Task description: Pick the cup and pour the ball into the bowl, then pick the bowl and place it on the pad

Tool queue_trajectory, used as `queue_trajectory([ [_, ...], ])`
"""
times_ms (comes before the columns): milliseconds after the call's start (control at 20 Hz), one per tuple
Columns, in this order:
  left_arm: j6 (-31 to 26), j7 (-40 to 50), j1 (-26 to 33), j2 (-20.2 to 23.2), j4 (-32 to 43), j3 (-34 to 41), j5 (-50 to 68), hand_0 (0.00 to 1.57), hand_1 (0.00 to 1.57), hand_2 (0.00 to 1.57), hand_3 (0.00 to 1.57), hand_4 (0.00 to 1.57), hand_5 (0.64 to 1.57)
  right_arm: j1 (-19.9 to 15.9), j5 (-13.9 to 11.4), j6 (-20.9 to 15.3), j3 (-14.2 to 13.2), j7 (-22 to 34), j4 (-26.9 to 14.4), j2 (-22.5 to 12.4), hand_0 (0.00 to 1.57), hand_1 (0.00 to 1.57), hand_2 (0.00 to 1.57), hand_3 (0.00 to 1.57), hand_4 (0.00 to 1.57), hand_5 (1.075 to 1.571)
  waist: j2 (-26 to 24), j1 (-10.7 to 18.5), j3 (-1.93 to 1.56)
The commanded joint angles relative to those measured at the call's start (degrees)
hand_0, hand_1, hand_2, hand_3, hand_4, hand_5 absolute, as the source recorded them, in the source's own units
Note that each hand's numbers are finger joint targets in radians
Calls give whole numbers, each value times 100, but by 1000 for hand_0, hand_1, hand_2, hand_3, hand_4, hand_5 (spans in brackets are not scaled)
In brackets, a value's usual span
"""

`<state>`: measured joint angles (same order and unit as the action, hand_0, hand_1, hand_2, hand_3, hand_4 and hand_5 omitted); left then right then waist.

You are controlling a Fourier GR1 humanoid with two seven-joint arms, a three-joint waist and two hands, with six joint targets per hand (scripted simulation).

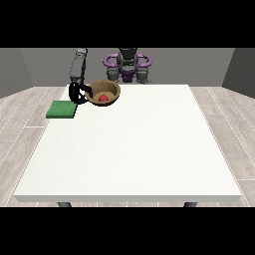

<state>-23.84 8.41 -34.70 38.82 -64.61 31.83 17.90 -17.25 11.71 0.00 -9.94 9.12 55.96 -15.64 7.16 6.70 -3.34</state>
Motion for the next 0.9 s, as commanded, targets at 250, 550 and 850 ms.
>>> queue_trajectory([
  [250,-98,-354,278,158,196,232,-7,0,0,0,0,1203,1546,-466,-196,-156,-820,303,27,-2095,1571,1571,1571,566,1085,1564,86,-416,344],
  [550,-559,-959,386,539,570,497,222,0,0,0,0,1215,1553,-621,-157,-82,-1097,-120,-540,-2166,1571,1571,1571,489,1073,1568,562,-333,334],
  [850,-618,-1189,248,691,678,443,265,0,0,0,0,1205,1556,-1115,2,-38,-1209,-369,-1038,-1954,1571,1571,1571,454,1044,1570,939,-238,333],
])
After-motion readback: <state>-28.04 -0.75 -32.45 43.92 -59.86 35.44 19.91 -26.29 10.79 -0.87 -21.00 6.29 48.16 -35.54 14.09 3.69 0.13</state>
